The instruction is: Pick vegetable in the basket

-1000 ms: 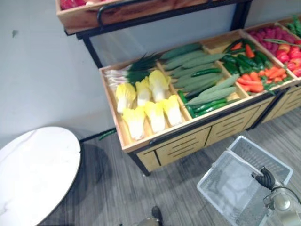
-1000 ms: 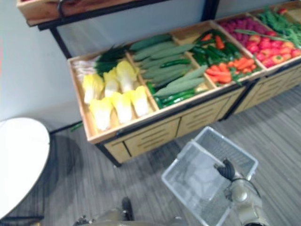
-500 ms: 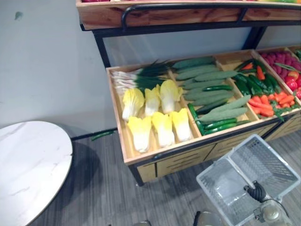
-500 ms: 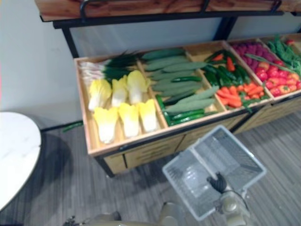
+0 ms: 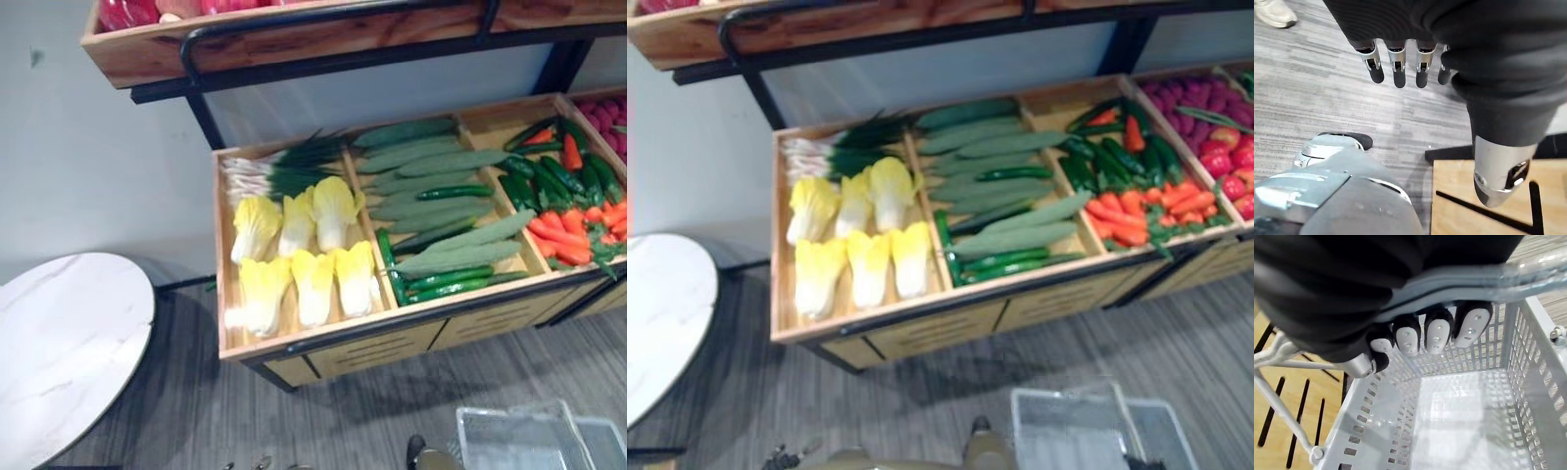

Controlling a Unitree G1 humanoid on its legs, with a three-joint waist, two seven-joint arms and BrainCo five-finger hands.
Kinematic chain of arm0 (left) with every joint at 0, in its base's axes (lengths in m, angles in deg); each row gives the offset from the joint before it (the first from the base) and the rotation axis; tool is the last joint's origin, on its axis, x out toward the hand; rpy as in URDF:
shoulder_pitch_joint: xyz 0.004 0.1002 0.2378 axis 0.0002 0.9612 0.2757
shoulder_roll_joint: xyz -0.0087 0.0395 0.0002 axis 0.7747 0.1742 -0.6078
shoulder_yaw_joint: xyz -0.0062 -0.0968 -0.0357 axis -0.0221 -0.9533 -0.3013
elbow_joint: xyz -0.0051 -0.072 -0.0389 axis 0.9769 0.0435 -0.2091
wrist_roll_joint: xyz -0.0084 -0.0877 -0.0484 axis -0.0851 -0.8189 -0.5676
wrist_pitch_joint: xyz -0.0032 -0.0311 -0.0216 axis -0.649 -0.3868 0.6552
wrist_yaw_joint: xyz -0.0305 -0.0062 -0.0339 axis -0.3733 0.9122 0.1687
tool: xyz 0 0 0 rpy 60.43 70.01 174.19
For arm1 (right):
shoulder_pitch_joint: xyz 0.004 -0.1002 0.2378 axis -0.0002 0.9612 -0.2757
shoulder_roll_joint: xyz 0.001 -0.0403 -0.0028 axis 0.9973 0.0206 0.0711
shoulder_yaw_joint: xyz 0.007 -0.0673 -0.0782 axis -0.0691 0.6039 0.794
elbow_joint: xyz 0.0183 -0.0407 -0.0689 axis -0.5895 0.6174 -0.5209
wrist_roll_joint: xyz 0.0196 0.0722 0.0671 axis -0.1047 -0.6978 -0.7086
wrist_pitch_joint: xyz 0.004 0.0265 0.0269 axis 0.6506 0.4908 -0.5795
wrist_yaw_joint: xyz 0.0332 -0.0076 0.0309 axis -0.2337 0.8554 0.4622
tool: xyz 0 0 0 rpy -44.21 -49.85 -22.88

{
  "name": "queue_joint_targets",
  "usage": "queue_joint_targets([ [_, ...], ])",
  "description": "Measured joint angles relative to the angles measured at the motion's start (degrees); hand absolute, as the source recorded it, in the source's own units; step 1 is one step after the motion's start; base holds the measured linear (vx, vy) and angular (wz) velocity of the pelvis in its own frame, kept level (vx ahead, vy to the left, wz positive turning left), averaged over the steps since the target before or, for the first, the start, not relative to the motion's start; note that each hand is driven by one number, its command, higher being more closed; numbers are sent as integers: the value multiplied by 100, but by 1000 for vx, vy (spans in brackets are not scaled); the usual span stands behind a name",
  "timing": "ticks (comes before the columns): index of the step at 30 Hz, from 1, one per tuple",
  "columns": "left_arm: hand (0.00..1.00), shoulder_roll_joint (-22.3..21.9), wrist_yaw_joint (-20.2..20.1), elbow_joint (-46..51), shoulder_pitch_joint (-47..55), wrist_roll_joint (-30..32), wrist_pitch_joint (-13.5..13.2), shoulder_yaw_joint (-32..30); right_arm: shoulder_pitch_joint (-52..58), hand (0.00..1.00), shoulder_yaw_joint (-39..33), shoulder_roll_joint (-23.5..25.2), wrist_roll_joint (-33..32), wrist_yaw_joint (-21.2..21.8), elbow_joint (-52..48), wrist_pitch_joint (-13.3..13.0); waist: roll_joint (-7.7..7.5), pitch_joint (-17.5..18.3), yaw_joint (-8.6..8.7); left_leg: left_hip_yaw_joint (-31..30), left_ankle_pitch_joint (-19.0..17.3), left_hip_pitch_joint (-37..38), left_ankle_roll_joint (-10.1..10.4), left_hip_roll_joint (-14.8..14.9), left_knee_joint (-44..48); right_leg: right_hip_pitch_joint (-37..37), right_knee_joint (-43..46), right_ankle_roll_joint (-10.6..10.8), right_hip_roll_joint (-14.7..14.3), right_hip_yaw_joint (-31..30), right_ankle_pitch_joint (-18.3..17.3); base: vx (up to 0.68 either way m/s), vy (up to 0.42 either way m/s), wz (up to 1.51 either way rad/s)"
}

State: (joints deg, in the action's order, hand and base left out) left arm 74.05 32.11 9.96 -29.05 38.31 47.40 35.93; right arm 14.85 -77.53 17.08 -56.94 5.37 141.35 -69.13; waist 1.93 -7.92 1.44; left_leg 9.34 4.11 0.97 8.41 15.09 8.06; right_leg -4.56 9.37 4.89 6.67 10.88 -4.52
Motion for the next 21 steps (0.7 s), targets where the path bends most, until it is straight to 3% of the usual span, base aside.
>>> queue_joint_targets([
  [3, 0, -57, 156, 1, 25, -212, 81, -680, 78, 100, -383, 258, -181, -50, 12, 72, -4, 74, 8, 450, 351, 58, -66, -34, -213, 114, -151, -23, 46, 130, 8, -14, -61, 24],
  [6, 0, -171, 381, 67, 33, -267, 110, -1309, 59, 100, -481, 397, -237, -84, -26, 72, 76, 129, -9, 647, 439, 218, -87, -33, -474, 191, -245, -34, 11, 154, 39, -15, -23, 6],
  [11, 0, -227, 1244, 864, -196, -635, 109, -2060, 173, 100, -627, 811, -235, -233, -420, 67, 130, 253, -30, 942, 436, 336, -85, -54, -895, 246, -444, 13, -23, 231, 97, -30, 54, 11],
  [13, 0, -263, 1595, 1965, -182, -526, 96, -1904, 319, 100, -643, 981, -232, -265, -556, 65, 90, 341, -55, 970, 377, 336, -85, -93, -969, 303, -519, 47, 6, 336, 117, -33, 66, 25],
  [16, 0, -417, 2000, 3618, -100, 38, -32, -1480, 567, 100, -584, 1029, -236, -327, -720, 61, 252, 466, -172, 1254, -152, 332, -11, 19, -979, 305, -527, 102, -65, 486, 224, -26, 113, 13],
  [18, 0, -471, 2238, 4704, -31, 439, -63, -1104, 646, 100, -297, 1104, -237, -363, -829, 59, 155, 499, -189, 1369, -363, 360, -56, -50, -806, 407, -648, 154, 8, 460, 354, -8, 88, -14],
  [21, 0, -636, 2374, 5510, 50, 834, -56, -674, 758, 100, -5, 1109, -235, -373, -911, 52, 127, 551, -179, 1420, -511, 350, -40, -128, -757, 493, -796, 236, 109, 439, 446, -1, 58, -11],
])
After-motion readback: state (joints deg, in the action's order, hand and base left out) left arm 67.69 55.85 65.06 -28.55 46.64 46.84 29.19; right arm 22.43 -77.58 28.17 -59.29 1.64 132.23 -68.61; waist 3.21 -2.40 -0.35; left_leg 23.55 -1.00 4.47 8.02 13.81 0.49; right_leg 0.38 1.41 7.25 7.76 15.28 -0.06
